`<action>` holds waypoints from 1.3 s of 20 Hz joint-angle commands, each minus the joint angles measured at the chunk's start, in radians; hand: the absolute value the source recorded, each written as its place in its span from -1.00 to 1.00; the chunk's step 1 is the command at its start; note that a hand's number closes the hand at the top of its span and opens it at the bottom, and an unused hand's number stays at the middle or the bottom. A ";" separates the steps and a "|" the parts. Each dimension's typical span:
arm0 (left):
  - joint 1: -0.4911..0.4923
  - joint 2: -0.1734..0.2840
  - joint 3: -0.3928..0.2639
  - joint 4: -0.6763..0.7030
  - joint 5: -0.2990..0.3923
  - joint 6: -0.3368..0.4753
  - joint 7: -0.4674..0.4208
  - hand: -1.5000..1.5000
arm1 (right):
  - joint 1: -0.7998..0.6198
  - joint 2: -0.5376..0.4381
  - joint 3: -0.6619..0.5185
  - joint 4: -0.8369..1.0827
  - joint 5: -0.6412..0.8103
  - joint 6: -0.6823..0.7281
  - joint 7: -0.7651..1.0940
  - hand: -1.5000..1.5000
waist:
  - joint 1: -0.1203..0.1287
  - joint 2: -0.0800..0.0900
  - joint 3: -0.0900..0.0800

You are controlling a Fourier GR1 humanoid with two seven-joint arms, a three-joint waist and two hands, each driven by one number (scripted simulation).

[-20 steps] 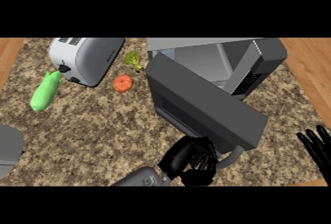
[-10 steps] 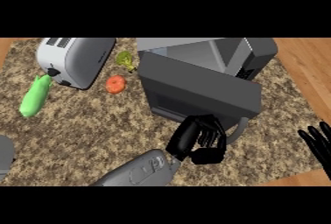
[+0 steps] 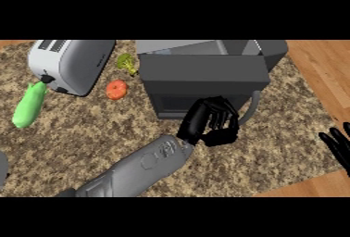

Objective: Pick up the milk, place it into the microwave and close the microwave

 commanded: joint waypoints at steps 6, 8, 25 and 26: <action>-0.102 0.000 0.080 0.114 0.141 -0.004 -0.062 1.00 | -0.012 -0.032 -0.018 -0.039 -0.064 -0.013 0.048 -1.00 | -0.032 0.011 0.001; -0.103 0.000 0.098 0.148 0.169 -0.042 -0.089 1.00 | -0.015 -0.040 -0.037 -0.021 -0.063 -0.019 0.049 -1.00 | -0.026 0.019 0.001; -0.123 0.000 0.140 0.223 0.322 -0.017 -0.184 1.00 | -0.052 -0.064 -0.039 -0.059 -0.148 -0.003 0.079 -1.00 | -0.048 0.032 0.003; -0.131 0.000 0.149 0.215 0.324 -0.010 -0.206 1.00 | -0.061 -0.078 -0.043 -0.063 -0.146 0.001 0.086 -1.00 | -0.046 0.034 0.001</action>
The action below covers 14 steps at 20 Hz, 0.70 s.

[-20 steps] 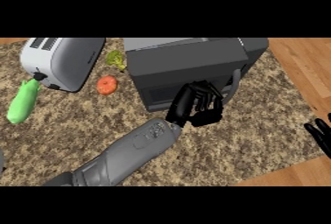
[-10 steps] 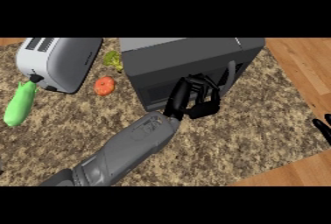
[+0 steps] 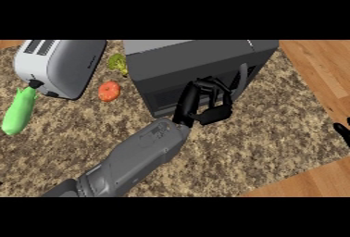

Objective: Pick up the milk, place it into the microwave and close the microwave

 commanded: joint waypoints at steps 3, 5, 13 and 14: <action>-0.047 0.001 0.065 0.096 0.044 0.032 -0.051 1.00 | -0.010 -0.014 0.012 -0.020 -0.030 0.030 0.008 -1.00 | -0.012 0.016 -0.002; -0.054 0.001 0.070 0.106 0.053 0.031 -0.060 1.00 | -0.007 -0.014 0.013 -0.025 -0.029 0.038 0.005 -1.00 | -0.017 0.018 -0.001; -0.045 0.001 0.058 0.115 0.091 0.045 -0.108 1.00 | -0.008 -0.044 0.018 -0.058 -0.055 0.071 0.020 -1.00 | -0.037 0.021 -0.002; -0.047 0.001 0.056 0.114 0.092 0.038 -0.122 1.00 | -0.006 -0.045 0.022 -0.058 -0.063 0.063 0.029 -1.00 | -0.028 0.021 -0.003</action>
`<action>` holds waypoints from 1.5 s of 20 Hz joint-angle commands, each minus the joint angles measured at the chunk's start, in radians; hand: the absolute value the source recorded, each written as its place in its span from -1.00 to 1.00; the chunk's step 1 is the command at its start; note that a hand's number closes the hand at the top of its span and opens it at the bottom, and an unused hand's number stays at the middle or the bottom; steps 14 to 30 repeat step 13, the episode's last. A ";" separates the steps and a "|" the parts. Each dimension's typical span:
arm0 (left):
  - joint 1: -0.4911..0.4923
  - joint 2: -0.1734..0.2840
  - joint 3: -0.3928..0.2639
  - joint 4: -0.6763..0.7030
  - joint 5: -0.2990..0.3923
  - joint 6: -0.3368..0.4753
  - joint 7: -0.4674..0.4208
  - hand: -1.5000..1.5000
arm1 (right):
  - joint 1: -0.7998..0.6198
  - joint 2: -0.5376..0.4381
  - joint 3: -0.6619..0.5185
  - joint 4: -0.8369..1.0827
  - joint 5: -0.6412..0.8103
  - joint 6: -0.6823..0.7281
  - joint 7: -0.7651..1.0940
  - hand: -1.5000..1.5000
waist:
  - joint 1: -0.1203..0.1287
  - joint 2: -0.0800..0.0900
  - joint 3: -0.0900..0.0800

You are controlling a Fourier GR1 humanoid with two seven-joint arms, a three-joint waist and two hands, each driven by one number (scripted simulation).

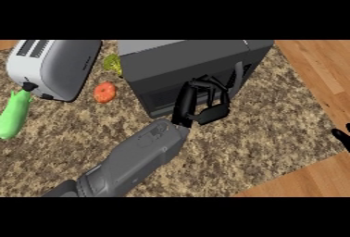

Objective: Pick up the milk, place it into the microwave and close the microwave

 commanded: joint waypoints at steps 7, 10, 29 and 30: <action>-0.047 0.001 0.050 0.107 0.053 0.011 -0.034 1.00 | -0.005 -0.021 0.001 -0.024 -0.030 0.016 0.013 -1.00 | -0.020 0.023 -0.001; -0.060 0.001 0.050 0.112 0.064 0.021 -0.042 1.00 | -0.011 -0.021 0.005 -0.033 -0.036 0.011 0.017 -1.00 | -0.013 0.020 -0.001; -0.071 0.001 0.047 0.119 0.072 0.025 -0.044 1.00 | -0.003 -0.027 0.009 -0.035 -0.039 0.012 0.026 -1.00 | -0.022 0.022 0.000; -0.071 0.001 0.047 0.119 0.072 0.025 -0.044 1.00 | -0.003 -0.027 0.009 -0.035 -0.039 0.012 0.026 -1.00 | -0.022 0.022 0.000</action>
